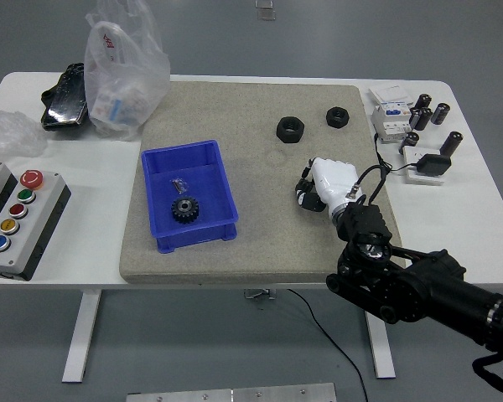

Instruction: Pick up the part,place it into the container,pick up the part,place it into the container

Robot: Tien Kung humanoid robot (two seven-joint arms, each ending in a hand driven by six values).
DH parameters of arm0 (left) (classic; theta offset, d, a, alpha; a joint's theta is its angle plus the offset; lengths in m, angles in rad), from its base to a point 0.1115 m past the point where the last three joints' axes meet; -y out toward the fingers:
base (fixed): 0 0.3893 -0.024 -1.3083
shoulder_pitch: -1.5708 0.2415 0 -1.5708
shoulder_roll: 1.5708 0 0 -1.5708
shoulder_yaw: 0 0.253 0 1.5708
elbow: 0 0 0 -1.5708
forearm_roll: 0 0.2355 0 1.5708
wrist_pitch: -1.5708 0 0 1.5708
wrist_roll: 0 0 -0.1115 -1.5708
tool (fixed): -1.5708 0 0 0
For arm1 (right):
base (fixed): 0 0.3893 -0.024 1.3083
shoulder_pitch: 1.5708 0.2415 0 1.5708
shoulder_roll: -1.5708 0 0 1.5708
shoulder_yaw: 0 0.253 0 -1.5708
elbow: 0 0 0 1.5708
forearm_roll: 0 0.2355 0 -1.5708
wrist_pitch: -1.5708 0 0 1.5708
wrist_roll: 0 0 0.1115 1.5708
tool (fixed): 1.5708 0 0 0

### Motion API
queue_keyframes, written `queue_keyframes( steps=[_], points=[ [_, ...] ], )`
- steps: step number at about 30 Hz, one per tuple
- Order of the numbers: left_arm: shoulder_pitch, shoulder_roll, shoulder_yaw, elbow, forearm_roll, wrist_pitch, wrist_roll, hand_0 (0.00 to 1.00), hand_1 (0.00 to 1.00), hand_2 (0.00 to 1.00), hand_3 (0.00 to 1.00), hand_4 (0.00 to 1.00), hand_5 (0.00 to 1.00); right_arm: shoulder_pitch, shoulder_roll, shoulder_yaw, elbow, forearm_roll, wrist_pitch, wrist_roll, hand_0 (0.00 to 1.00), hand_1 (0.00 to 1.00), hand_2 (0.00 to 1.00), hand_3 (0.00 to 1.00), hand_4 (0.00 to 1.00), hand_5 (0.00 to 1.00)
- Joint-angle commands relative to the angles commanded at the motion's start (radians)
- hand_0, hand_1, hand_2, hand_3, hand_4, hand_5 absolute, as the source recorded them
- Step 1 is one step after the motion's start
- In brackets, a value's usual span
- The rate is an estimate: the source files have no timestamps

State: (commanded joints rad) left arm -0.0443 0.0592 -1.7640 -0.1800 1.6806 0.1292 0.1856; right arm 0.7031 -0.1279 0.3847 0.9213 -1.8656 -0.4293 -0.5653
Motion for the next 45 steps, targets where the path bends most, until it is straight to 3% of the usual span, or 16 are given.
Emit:
queue_keyframes(
  steps=[14,22,23,28,29,34,35,40,41,45],
  points=[
    [0.001,-0.002,0.007,0.000,-0.008,0.002,-0.005,0.790,0.741,0.689,0.749,0.827,0.547,0.003,-0.022,0.037,0.087,-0.048,-0.039,-0.003,0.301,0.397,0.307,0.402,0.197,0.098],
    [0.002,-0.004,0.007,0.000,-0.009,0.002,-0.005,0.790,0.741,0.689,0.750,0.827,0.549,-0.002,-0.028,0.056,0.104,-0.058,-0.046,-0.010,0.302,0.394,0.302,0.399,0.193,0.099],
    [0.002,-0.004,0.007,0.000,-0.009,0.002,-0.004,0.790,0.741,0.689,0.749,0.828,0.548,-0.003,-0.030,0.059,0.107,-0.061,-0.039,-0.015,0.318,0.449,0.495,0.545,0.398,0.201],
    [0.003,-0.003,0.001,0.000,-0.002,0.003,0.000,0.790,0.741,0.689,0.749,0.828,0.548,-0.002,-0.037,0.079,0.136,-0.116,0.025,-0.071,0.318,0.449,0.495,0.545,0.398,0.201],
    [0.003,-0.003,0.000,0.000,-0.001,0.003,0.000,0.790,0.741,0.689,0.746,0.827,0.554,-0.003,-0.038,0.083,0.144,-0.126,0.041,-0.080,0.303,0.489,0.737,0.767,0.714,0.336],
    [0.002,-0.003,0.000,0.000,-0.001,0.002,-0.001,0.790,0.741,0.689,0.746,0.827,0.554,-0.008,-0.060,0.100,0.207,-0.150,0.142,-0.080,0.303,0.489,0.737,0.767,0.714,0.336],
    [0.003,-0.003,0.000,0.000,-0.001,0.002,-0.001,0.788,0.741,0.689,0.746,0.823,0.561,-0.011,-0.070,0.104,0.228,-0.153,0.169,-0.080,0.325,0.534,0.785,0.846,0.826,0.409],
    [0.005,-0.004,-0.002,0.000,-0.002,0.003,0.001,0.788,0.741,0.689,0.746,0.823,0.561,-0.024,-0.105,0.110,0.304,-0.157,0.271,-0.080,0.325,0.534,0.785,0.846,0.826,0.409],
    [0.005,-0.004,-0.002,0.000,-0.002,0.003,0.001,0.788,0.741,0.688,0.746,0.824,0.566,-0.026,-0.110,0.109,0.314,-0.157,0.286,-0.080,0.330,0.542,0.788,0.847,0.860,0.447],
    [0.004,-0.004,-0.002,0.000,-0.003,0.003,0.000,0.788,0.741,0.688,0.746,0.824,0.566,-0.031,-0.123,0.096,0.330,-0.149,0.325,-0.080,0.330,0.542,0.788,0.847,0.860,0.447]
  ],
)
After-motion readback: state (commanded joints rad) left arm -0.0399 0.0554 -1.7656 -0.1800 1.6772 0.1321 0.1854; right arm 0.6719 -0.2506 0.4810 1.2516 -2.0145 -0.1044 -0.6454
